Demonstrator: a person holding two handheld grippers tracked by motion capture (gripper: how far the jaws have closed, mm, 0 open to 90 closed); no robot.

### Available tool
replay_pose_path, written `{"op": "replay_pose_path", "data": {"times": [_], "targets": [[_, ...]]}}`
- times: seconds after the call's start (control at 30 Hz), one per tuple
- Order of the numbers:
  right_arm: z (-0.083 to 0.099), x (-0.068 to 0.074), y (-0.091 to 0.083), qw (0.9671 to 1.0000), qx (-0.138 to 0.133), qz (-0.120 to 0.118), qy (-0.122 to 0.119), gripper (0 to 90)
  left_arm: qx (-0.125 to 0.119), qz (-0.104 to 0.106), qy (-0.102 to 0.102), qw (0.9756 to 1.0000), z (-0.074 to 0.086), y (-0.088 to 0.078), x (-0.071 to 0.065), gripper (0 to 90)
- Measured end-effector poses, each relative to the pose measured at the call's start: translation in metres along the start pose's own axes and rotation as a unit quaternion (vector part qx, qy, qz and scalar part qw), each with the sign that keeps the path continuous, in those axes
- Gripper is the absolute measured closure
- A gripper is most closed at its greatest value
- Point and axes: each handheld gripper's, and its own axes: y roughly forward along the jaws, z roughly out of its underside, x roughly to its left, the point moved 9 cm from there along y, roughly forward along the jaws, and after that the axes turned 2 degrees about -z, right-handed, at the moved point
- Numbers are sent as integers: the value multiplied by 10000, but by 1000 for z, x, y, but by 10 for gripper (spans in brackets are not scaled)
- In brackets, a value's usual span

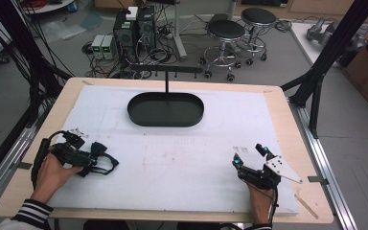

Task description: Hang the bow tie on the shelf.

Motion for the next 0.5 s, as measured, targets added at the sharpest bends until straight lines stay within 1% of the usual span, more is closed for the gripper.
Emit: {"op": "replay_pose_path", "data": {"times": [0.03, 0.07, 0.1, 0.2, 0.5], "targets": [[0, 0, 0, 10000, 0, 0, 0, 78, 0, 0, 0, 10000, 0, 0, 0, 598], [0, -1, 0, 10000, -17, 13, -31, 78, -5, -4, -12, 10000, 0, 0, 0, 598], [0, 0, 0, 10000, -9, 8, 1, 78, 2, 5, -32, 10000, 0, 0, 0, 610], [0, -1, 0, 10000, -29, 14, -25, 78, 36, 20, -73, 10000, 0, 1, 1, 637], [0, 0, 0, 10000, -24, 18, -8, 77, 58, -2, -67, 10000, 0, 1, 2, 714]]}}
